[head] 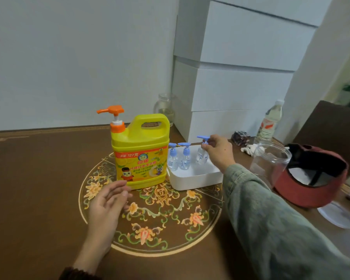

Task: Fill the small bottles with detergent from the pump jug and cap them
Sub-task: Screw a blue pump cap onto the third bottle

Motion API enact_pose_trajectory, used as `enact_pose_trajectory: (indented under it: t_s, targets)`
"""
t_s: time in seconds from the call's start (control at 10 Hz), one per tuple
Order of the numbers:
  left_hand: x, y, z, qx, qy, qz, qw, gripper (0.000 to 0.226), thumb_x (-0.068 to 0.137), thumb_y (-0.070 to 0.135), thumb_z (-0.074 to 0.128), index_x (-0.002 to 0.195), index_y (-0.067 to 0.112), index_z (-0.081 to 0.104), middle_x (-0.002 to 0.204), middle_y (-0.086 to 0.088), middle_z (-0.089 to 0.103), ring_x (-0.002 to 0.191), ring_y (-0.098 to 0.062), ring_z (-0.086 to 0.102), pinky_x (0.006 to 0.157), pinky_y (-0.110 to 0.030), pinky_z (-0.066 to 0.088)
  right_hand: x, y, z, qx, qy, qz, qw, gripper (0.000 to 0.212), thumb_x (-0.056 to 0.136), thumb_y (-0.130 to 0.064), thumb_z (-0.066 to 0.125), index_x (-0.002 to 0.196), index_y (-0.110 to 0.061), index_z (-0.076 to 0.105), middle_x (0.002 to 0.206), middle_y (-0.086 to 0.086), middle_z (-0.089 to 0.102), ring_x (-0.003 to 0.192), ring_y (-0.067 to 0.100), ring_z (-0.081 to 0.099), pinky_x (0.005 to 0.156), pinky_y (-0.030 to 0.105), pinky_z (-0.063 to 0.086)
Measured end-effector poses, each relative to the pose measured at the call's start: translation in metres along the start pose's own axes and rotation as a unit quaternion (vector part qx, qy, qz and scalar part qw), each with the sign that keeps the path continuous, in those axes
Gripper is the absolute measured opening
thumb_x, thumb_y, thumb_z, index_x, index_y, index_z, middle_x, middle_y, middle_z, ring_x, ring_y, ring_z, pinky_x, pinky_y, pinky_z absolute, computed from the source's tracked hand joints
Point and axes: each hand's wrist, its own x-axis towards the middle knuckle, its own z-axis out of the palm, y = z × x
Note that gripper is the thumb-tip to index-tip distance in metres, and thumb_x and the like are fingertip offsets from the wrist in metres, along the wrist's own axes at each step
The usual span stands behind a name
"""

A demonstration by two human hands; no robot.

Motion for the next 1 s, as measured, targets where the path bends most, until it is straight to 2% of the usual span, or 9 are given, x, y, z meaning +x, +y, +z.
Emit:
enact_pose_trajectory:
  t_s: [0.1, 0.3, 0.4, 0.6, 0.7, 0.8, 0.9, 1.0]
  targets:
    - [0.006, -0.005, -0.003, -0.002, -0.003, 0.011, 1.000, 0.025, 0.089, -0.001, 0.057, 0.109, 0.012, 0.064, 0.099, -0.009, 0.071, 0.089, -0.023, 0.069, 0.066, -0.024, 0.058, 0.012, 0.009, 0.013, -0.034, -0.011, 0.004, 0.999, 0.023, 0.086, -0.013, 0.069, 0.108, -0.007, 0.068, 0.102, 0.011, 0.070, 0.097, 0.022, 0.062, 0.095, 0.034, 0.047]
    - [0.009, -0.009, -0.001, 0.011, -0.026, 0.007, 1.000, 0.026, 0.088, -0.003, 0.057, 0.111, 0.010, 0.063, 0.098, -0.009, 0.071, 0.087, -0.022, 0.070, 0.066, -0.024, 0.058, 0.026, 0.028, 0.028, -0.071, -0.059, 0.005, 0.996, 0.019, 0.085, -0.018, 0.068, 0.104, -0.019, 0.065, 0.101, 0.006, 0.071, 0.103, 0.025, 0.062, 0.098, 0.046, 0.049]
    - [0.007, -0.009, -0.001, 0.014, -0.027, 0.006, 1.000, 0.027, 0.089, -0.002, 0.057, 0.110, 0.012, 0.063, 0.098, -0.008, 0.071, 0.087, -0.021, 0.070, 0.066, -0.024, 0.058, 0.025, 0.030, 0.026, -0.073, -0.065, -0.005, 0.995, 0.022, 0.085, -0.018, 0.068, 0.106, -0.021, 0.063, 0.102, 0.006, 0.071, 0.104, 0.026, 0.062, 0.098, 0.046, 0.049]
    - [0.006, -0.006, 0.000, 0.006, -0.032, -0.002, 0.999, 0.026, 0.089, -0.001, 0.057, 0.109, 0.015, 0.064, 0.099, -0.008, 0.071, 0.089, -0.022, 0.070, 0.067, -0.025, 0.058, 0.018, 0.024, 0.020, -0.069, -0.080, -0.007, 0.994, 0.037, 0.086, -0.009, 0.068, 0.122, -0.015, 0.059, 0.114, 0.010, 0.068, 0.105, 0.022, 0.063, 0.100, 0.037, 0.049]
    - [0.006, -0.007, 0.002, 0.007, -0.033, -0.002, 0.999, 0.026, 0.089, -0.001, 0.057, 0.108, 0.016, 0.064, 0.099, -0.008, 0.071, 0.087, -0.021, 0.070, 0.066, -0.025, 0.057, 0.015, 0.020, 0.016, -0.066, -0.073, -0.010, 0.995, 0.044, 0.084, -0.007, 0.070, 0.126, -0.013, 0.057, 0.116, 0.010, 0.067, 0.105, 0.021, 0.063, 0.099, 0.038, 0.049]
    - [0.005, -0.006, 0.002, 0.005, -0.030, -0.001, 1.000, 0.025, 0.090, 0.000, 0.057, 0.107, 0.016, 0.064, 0.098, -0.009, 0.071, 0.086, -0.021, 0.069, 0.065, -0.025, 0.056, 0.012, 0.014, 0.009, -0.041, -0.063, -0.019, 0.997, 0.046, 0.083, -0.007, 0.071, 0.125, -0.012, 0.057, 0.117, 0.009, 0.067, 0.102, 0.019, 0.063, 0.097, 0.032, 0.048]
    - [0.002, -0.002, 0.001, 0.013, -0.037, -0.004, 0.999, 0.024, 0.089, 0.001, 0.058, 0.107, 0.017, 0.064, 0.099, -0.008, 0.070, 0.088, -0.022, 0.069, 0.068, -0.029, 0.055, -0.001, 0.006, 0.000, -0.043, -0.053, -0.037, 0.997, 0.046, 0.083, -0.010, 0.072, 0.126, -0.013, 0.056, 0.121, 0.006, 0.065, 0.107, 0.019, 0.061, 0.101, 0.033, 0.046]
    - [0.002, 0.006, -0.002, 0.011, -0.037, 0.006, 0.999, 0.025, 0.089, 0.003, 0.059, 0.109, 0.018, 0.065, 0.100, -0.009, 0.070, 0.092, -0.023, 0.068, 0.069, -0.029, 0.054, -0.017, -0.003, -0.008, -0.055, -0.012, -0.061, 0.997, 0.046, 0.085, -0.016, 0.071, 0.128, -0.016, 0.055, 0.129, 0.005, 0.060, 0.116, 0.021, 0.057, 0.100, 0.033, 0.043]
